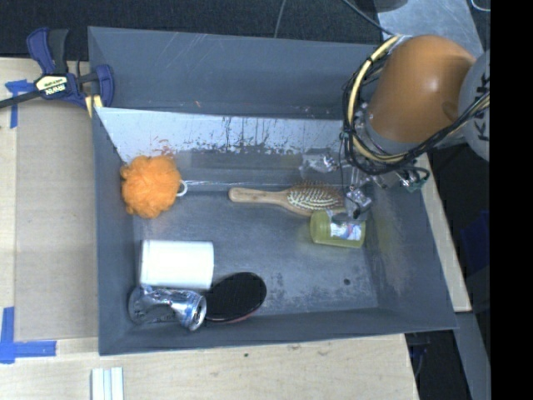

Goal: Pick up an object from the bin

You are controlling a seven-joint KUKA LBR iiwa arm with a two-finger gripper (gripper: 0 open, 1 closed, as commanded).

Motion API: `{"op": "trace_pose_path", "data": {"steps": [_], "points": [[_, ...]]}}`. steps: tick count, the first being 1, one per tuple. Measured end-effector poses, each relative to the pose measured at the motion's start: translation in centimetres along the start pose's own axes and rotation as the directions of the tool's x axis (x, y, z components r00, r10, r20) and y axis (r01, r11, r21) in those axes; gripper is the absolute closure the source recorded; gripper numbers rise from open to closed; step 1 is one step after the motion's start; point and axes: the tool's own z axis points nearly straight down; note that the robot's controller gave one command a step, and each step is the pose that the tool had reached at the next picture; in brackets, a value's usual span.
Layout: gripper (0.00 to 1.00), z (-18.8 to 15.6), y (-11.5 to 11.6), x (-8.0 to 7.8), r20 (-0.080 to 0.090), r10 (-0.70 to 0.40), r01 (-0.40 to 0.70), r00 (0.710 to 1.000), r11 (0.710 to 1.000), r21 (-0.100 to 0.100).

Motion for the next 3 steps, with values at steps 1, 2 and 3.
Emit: {"op": "trace_pose_path", "data": {"steps": [1, 2, 3], "points": [[0.0, 0.6, -1.3, 2.4, 0.002, 0.102, -0.102, 0.995, 0.995, 0.001], [0.0, 3.5, -8.0, 2.8, 0.006, 0.176, -0.176, 0.984, 0.984, 0.006], [0.0, 1.3, -6.1, 7.2, 0.009, 0.256, -0.257, 0.967, 0.967, 0.007]]}}
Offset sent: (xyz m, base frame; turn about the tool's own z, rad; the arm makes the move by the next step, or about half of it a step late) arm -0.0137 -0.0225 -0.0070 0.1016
